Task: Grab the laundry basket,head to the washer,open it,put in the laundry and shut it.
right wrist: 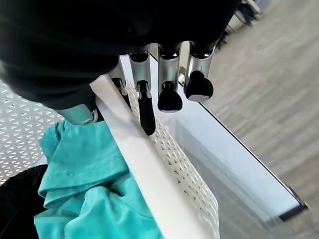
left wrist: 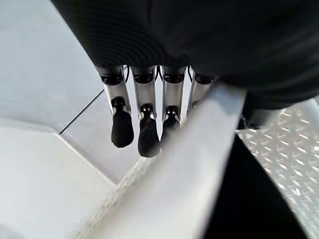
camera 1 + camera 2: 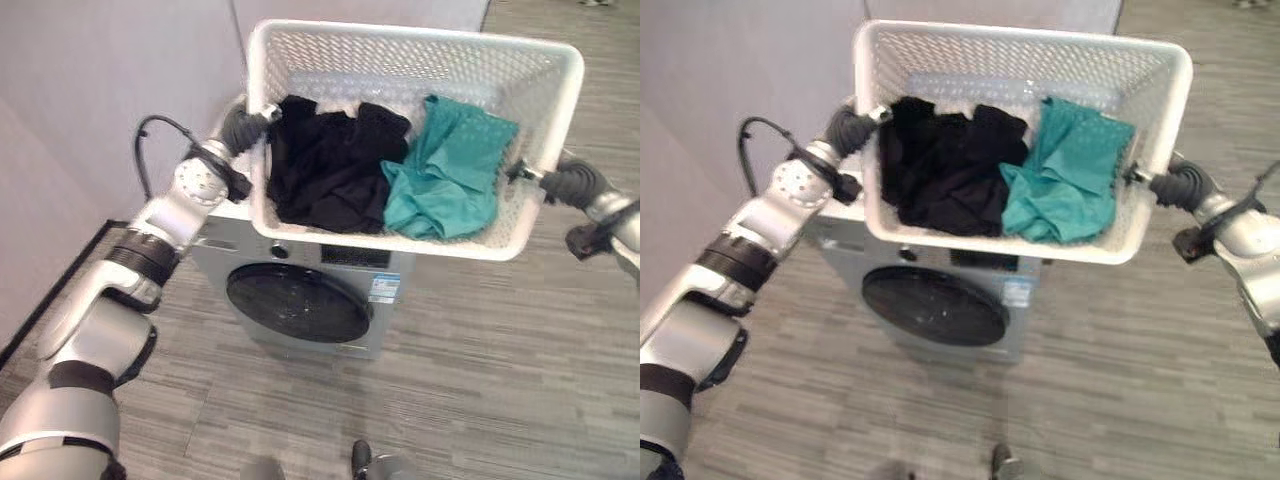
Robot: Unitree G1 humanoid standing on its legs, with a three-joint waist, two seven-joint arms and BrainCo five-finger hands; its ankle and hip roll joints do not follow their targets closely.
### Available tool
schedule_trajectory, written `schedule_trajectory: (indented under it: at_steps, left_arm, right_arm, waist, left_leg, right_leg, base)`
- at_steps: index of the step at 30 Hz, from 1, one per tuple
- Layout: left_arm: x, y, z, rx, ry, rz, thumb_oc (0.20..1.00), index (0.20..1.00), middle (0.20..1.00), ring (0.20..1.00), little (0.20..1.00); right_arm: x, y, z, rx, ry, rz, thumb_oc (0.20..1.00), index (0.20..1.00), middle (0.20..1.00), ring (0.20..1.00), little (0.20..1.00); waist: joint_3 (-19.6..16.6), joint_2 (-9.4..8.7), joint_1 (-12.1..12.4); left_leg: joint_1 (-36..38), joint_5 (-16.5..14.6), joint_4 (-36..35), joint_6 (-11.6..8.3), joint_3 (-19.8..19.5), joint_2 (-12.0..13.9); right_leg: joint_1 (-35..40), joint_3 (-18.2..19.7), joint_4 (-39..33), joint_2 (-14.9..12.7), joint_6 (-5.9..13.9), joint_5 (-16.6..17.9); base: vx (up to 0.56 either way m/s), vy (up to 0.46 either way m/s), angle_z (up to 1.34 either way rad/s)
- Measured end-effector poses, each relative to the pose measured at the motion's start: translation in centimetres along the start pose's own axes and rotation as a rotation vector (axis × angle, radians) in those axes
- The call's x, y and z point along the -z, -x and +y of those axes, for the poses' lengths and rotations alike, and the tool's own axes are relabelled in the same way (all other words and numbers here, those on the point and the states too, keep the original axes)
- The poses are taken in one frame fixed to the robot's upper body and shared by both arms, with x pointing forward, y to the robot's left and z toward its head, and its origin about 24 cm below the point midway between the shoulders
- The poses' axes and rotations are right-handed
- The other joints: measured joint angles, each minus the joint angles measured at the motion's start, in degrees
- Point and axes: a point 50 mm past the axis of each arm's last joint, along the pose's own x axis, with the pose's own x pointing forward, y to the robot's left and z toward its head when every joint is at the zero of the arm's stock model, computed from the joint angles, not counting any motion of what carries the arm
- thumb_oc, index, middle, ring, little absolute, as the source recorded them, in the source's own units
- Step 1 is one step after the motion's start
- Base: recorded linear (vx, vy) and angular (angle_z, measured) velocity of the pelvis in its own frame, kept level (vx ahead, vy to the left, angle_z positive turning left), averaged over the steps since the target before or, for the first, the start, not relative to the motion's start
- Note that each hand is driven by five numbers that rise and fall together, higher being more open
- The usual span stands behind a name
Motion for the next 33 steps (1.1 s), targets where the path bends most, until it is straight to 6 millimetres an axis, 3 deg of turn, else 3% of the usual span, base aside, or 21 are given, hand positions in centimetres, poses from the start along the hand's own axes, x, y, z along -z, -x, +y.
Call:
schedule_trajectory:
  at_steps: [1, 2, 3, 4, 5, 6, 8, 9, 10, 11, 12, 14, 16, 23, 28, 33]
  left_arm:
    - [0.1, 0.1, 0.9, -0.022, -0.009, 0.005, 0.200, 0.200, 0.200, 0.200, 0.200]
    - [0.4, 0.3, 2.0, -0.047, -0.015, 0.014, 0.200, 0.200, 0.200, 0.200, 0.200]
    - [0.4, 0.4, 2.2, -0.054, -0.005, 0.013, 0.200, 0.200, 0.200, 0.200, 0.200]
    - [0.5, 0.4, 2.2, -0.058, -0.005, 0.017, 0.200, 0.200, 0.200, 0.200, 0.200]
    - [0.6, 0.8, 2.6, -0.081, -0.003, 0.007, 0.200, 0.200, 0.200, 0.200, 0.200]
    - [0.6, 0.8, 2.7, -0.083, -0.005, 0.011, 0.200, 0.200, 0.200, 0.200, 0.200]
    - [1.2, 0.8, 2.0, -0.068, -0.018, 0.034, 0.200, 0.200, 0.200, 0.200, 0.200]
    - [1.3, 0.8, 1.5, -0.049, -0.029, 0.037, 0.200, 0.200, 0.200, 0.200, 0.200]
    - [1.2, 0.7, 0.7, -0.028, -0.023, 0.037, 0.200, 0.200, 0.200, 0.200, 0.200]
    - [0.8, 0.5, 0.0, -0.005, -0.029, 0.022, 0.200, 0.200, 0.200, 0.200, 0.200]
    - [0.6, 0.3, 0.3, -0.013, -0.035, 0.019, 0.200, 0.200, 0.200, 0.200, 0.200]
    - [1.1, 0.3, 0.1, -0.005, -0.045, 0.042, 0.200, 0.200, 0.200, 0.200, 0.200]
    - [0.9, 0.2, 0.2, -0.003, -0.058, 0.037, 0.200, 0.200, 0.200, 0.200, 0.200]
    - [1.1, 0.8, 1.3, 0.015, -0.122, 0.050, 0.200, 0.200, 0.200, 0.200, 0.200]
    - [0.1, 3.8, 4.7, 0.068, -0.302, -0.029, 0.200, 0.200, 0.200, 0.200, 0.200]
    - [-0.9, 6.9, 5.9, 0.181, -0.418, -0.083, 0.200, 0.200, 0.200, 0.200, 0.200]
  right_arm:
    - [-0.7, -0.2, 0.2, -0.012, -0.002, -0.025, 0.200, 0.200, 0.200, 0.200, 0.200]
    - [-0.8, -1.0, 1.4, 0.003, -0.089, -0.050, 0.200, 0.200, 0.200, 0.200, 0.200]
    - [-0.6, -1.2, 2.3, -0.001, -0.120, -0.051, 0.200, 0.200, 0.200, 0.200, 0.200]
    - [-0.5, -1.3, 2.7, -0.003, -0.131, -0.048, 0.200, 0.200, 0.200, 0.200, 0.200]
    - [0.2, -1.4, 4.6, -0.040, -0.171, -0.035, 0.200, 0.200, 0.200, 0.200, 0.200]
    - [0.3, -1.4, 5.0, -0.048, -0.179, -0.033, 0.200, 0.200, 0.200, 0.200, 0.200]
    - [0.9, -1.4, 4.9, -0.043, -0.187, -0.018, 0.200, 0.200, 0.200, 0.200, 0.200]
    - [1.2, -1.4, 5.1, -0.041, -0.195, -0.007, 0.200, 0.200, 0.200, 0.200, 0.200]
    - [1.7, -1.2, 4.7, -0.036, -0.187, 0.017, 0.200, 0.200, 0.200, 0.200, 0.200]
    - [2.1, -1.1, 3.9, -0.002, -0.207, 0.027, 0.200, 0.200, 0.200, 0.200, 0.200]
    - [1.7, -1.2, 3.5, 0.007, -0.199, 0.015, 0.200, 0.200, 0.200, 0.200, 0.200]
    - [1.4, -1.4, 3.1, -0.008, -0.161, 0.021, 0.200, 0.200, 0.200, 0.200, 0.200]
    - [1.4, -1.4, 3.0, -0.053, -0.126, 0.034, 0.200, 0.200, 0.200, 0.200, 0.200]
    - [0.3, -1.7, 2.2, -0.108, -0.086, 0.022, 0.200, 0.200, 0.200, 0.200, 0.200]
    - [-0.3, 0.4, 2.3, -0.201, -0.071, -0.018, 0.200, 0.200, 0.200, 0.200, 0.200]
    - [0.0, 3.2, 2.0, -0.255, -0.129, -0.046, 0.200, 0.200, 0.200, 0.200, 0.200]
  waist:
    - [0.24, -1.05, 0.17]
    - [0.14, -2.91, 0.59]
    - [0.22, -3.27, 1.54]
    - [0.04, -2.93, 1.80]
    - [0.10, -1.88, 3.93]
    - [0.15, -1.37, 4.04]
    - [-0.17, -0.32, 3.97]
    - [-0.46, 0.13, 3.89]
    - [-1.26, 2.55, 4.05]
    - [-2.00, 3.40, 3.01]
    - [-2.17, 2.82, 3.06]
    - [-2.56, 3.87, 2.99]
    - [-2.85, 2.73, 3.50]
    - [-2.90, 1.94, 6.45]
    - [-2.60, 0.75, 7.55]
    - [-2.03, -0.38, 8.06]
  left_leg:
    - [-1.82, -0.98, -3.46, 0.04, -0.59, -0.06]
    - [-2.32, -1.03, -17.30, -0.17, -2.03, 0.50]
    - [-1.05, -0.75, -25.07, -0.66, -3.37, 0.70]
    - [-0.86, -0.68, -28.25, -0.75, -4.16, 0.88]
    - [3.46, -0.14, -47.40, -0.78, -8.82, 0.43]
    - [3.62, 0.05, -50.42, -0.99, -8.94, -0.09]
    - [4.53, 3.73, -49.76, 3.70, -4.14, -1.48]
    - [5.82, 4.68, -49.42, 5.00, -3.26, -1.88]
    - [8.16, 9.22, -49.67, 7.49, -3.37, -1.91]
    - [12.16, 7.77, -55.51, 7.19, -3.38, -2.56]
    - [12.28, 7.10, -56.20, 6.37, -2.61, -4.04]
    - [14.21, 4.30, -57.27, 3.45, -1.82, -4.27]
    - [15.66, 4.13, -57.84, 3.30, -1.76, -5.44]
    - [15.67, 3.80, -58.81, 3.58, -1.85, -5.86]
    - [15.58, 3.67, -59.68, 3.63, -0.69, -5.68]
    - [15.29, 3.60, -59.77, 3.74, -0.73, -5.91]
  right_leg:
    - [0.59, -0.01, -0.71, -0.02, 0.03, 0.20]
    - [2.50, 0.22, -1.52, 0.72, 0.63, 0.28]
    - [3.61, 0.92, -1.62, 1.18, 1.18, -0.03]
    - [4.08, 1.27, -2.05, 1.71, 1.48, 0.13]
    - [6.17, 2.85, -2.22, 3.15, 2.66, -0.52]
    - [7.24, 3.21, -2.80, 3.64, 2.73, -0.56]
    - [10.85, 3.55, -4.17, 4.29, 4.56, -1.71]
    - [12.36, 3.78, -4.51, 4.48, 5.16, -2.08]
    - [13.07, 3.69, -2.67, 6.26, 7.28, -3.46]
    - [7.77, 3.77, 0.11, 1.67, 8.97, -9.44]
    - [8.00, 2.76, -5.69, -1.11, 8.47, -3.84]
    - [10.51, 2.38, -7.53, -1.57, 7.93, -3.15]
    - [11.19, 2.40, -6.80, -2.59, 8.76, -3.66]
    - [11.00, 2.67, -7.13, -3.44, 9.57, -4.33]
    - [10.55, 3.75, -7.84, -3.49, 9.45, -4.48]
    - [10.48, 3.58, -8.21, -3.67, 9.43, -4.48]
  base:
    - [0.35, 0.144, -0.99]
    - [0.30, 0.128, -0.35]
    - [0.30, 0.162, -0.32]
    - [0.14, 0.056, -0.71]
    - [0.14, 0.116, -0.60]
    - [0.14, 0.135, -0.69]
    - [0.17, 0.148, -0.28]
    - [0.11, 0.108, -0.33]
    - [0.28, 0.268, -0.33]
    - [0.20, 0.204, -0.28]
    - [0.19, 0.194, -0.07]
    - [0.06, 0.073, -0.09]
    - [0.07, 0.057, -0.06]
    - [0.04, 0.018, 0.03]
    - [0.04, 0.001, -0.08]
    - [0.04, -0.003, 0.00]
